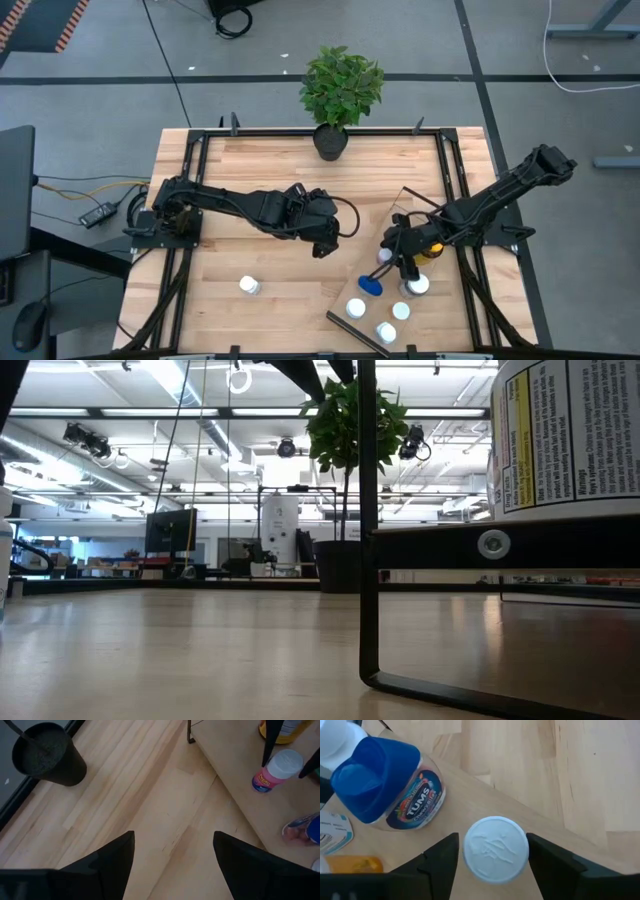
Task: Pick and place medicine bottles onto shelf by color
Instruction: Put the pink medicine bottle on the shelf, then put the white medicine bottle on the shelf
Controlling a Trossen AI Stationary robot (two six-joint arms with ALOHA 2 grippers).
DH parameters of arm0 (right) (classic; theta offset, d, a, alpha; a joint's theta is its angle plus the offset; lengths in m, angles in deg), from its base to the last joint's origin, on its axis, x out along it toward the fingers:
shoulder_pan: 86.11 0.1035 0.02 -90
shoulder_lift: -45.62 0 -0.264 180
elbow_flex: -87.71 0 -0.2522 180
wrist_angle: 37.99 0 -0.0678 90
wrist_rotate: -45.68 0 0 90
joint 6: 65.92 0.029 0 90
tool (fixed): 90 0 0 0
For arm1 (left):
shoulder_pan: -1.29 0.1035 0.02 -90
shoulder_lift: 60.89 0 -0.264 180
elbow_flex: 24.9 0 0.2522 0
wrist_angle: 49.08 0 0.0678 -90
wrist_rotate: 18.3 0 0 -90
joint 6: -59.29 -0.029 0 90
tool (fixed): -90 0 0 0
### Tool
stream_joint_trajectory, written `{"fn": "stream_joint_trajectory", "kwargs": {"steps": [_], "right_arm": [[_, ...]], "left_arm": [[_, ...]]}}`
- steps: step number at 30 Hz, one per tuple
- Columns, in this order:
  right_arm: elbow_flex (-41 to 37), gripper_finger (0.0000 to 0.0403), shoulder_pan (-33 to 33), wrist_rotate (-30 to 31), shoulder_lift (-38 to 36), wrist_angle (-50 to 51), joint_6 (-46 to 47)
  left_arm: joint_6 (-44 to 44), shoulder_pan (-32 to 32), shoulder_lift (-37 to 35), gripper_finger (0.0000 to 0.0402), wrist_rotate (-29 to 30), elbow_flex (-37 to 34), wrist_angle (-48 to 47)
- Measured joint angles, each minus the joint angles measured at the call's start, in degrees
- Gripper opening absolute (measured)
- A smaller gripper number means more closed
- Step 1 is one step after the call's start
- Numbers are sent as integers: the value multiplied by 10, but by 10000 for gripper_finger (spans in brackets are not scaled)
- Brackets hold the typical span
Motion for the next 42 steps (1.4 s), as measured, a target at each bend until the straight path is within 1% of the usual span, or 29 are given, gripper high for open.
{"fn": "stream_joint_trajectory", "kwargs": {"steps": [5, 7, 9, 12, 17, 22, 24, 27, 29, 31, 33, 36, 40, 42], "right_arm": [[10, 247, 0, -4, 0, 6, 15], [25, 250, 0, -4, 0, 12, 12], [43, 253, 0, -3, 0, 29, 5], [74, 257, 0, -1, 0, 63, 0], [120, 257, 0, 9, 0, 119, -10], [162, 257, 0, 28, 0, 153, -17], [178, 257, 0, 37, 0, 164, -18], [206, 258, 0, 52, 0, 172, -28], [225, 258, 0, 68, 0, 177, -40], [247, 258, -1, 87, 0, 181, -54], [267, 258, -1, 105, 0, 181, -60], [295, 258, -2, 117, 0, 183, -60], [320, 258, -2, 121, 0, 198, -59], [326, 258, -2, 121, 0, 206, -44]], "left_arm": [[0, 0, 0, 275, -4, 0, -5], [0, 1, 0, 274, -34, 0, -16], [1, 4, 0, 275, -82, 0, -33], [-1, 3, 0, 275, -124, 0, -85], [0, -31, 0, 275, -132, 0, -186], [0, -78, -12, 275, -131, 0, -196], [-1, -94, -19, 275, -136, 0, -184], [-9, -107, -36, 274, -182, 0, -141], [-15, -112, -52, 274, -199, 0, -77], [-13, -112, -65, 272, -201, 0, -2], [-7, -105, -75, 267, -195, 0, 70], [0, -90, -79, 257, -162, 0, 141], [-1, -83, -76, 241, -138, -1, 148], [-4, -87, -78, 234, -136, -22, 168]]}}
